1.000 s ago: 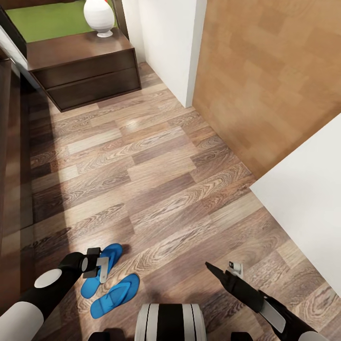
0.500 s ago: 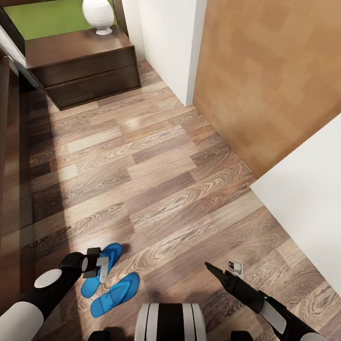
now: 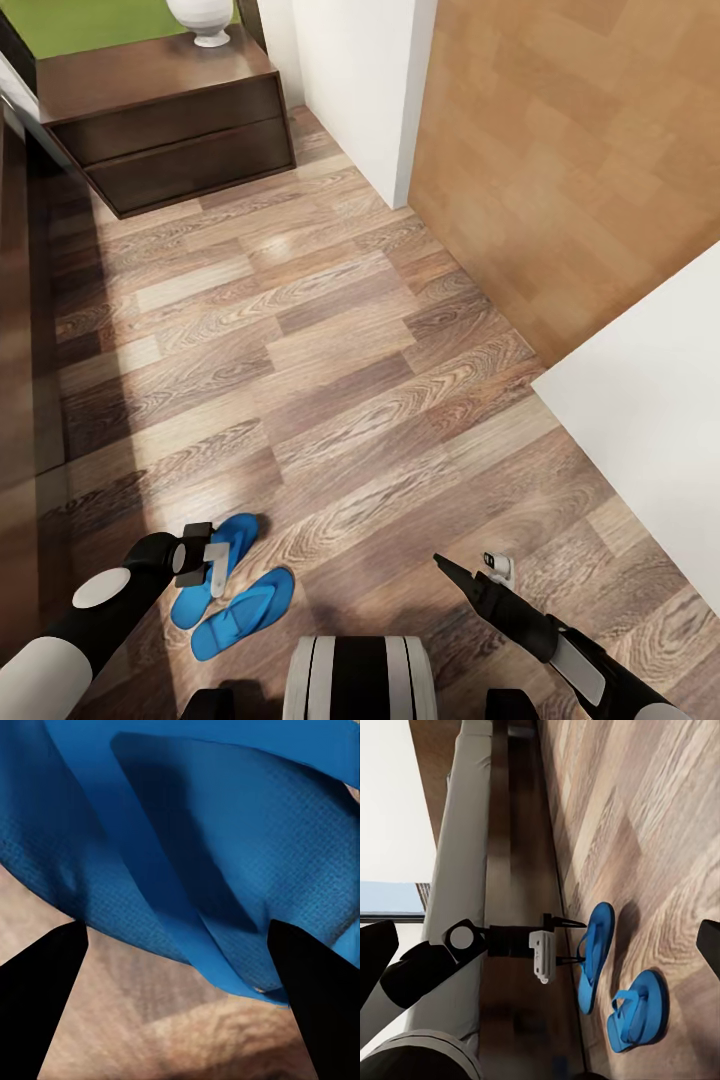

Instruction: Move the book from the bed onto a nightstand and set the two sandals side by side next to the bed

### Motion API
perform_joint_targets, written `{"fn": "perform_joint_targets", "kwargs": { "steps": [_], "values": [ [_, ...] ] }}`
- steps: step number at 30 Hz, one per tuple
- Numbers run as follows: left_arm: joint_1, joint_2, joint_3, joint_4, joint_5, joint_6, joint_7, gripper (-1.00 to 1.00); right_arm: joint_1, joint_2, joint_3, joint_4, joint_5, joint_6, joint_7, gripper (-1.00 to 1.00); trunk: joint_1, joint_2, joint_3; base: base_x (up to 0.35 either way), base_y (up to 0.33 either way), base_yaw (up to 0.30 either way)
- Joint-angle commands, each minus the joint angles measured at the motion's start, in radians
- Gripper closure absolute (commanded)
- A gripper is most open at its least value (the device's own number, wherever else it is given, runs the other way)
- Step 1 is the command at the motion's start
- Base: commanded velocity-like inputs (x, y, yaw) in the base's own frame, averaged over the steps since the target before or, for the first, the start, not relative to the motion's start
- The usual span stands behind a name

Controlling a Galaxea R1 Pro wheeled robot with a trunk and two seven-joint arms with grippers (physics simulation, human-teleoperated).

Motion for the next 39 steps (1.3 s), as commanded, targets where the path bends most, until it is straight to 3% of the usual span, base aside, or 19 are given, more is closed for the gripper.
{"fn": "perform_joint_targets", "kwargs": {
  "steps": [1,39],
  "values": [
    [0.0,0.001,-0.004,-0.002,-0.002,0.007,-0.004,1.0,-0.001,-0.001,0.007,0.0,-0.01,0.006,0.002,-1.0,0.0,0.0,-0.001,0.0,0.0,0.0],
    [0.0,0.001,-0.004,-0.002,-0.003,0.007,0.05,1.0,0.0,-0.01,0.007,0.002,-0.013,0.006,0.001,-1.0,0.0,0.0,-0.001,0.0,0.0,0.0]
  ]
}}
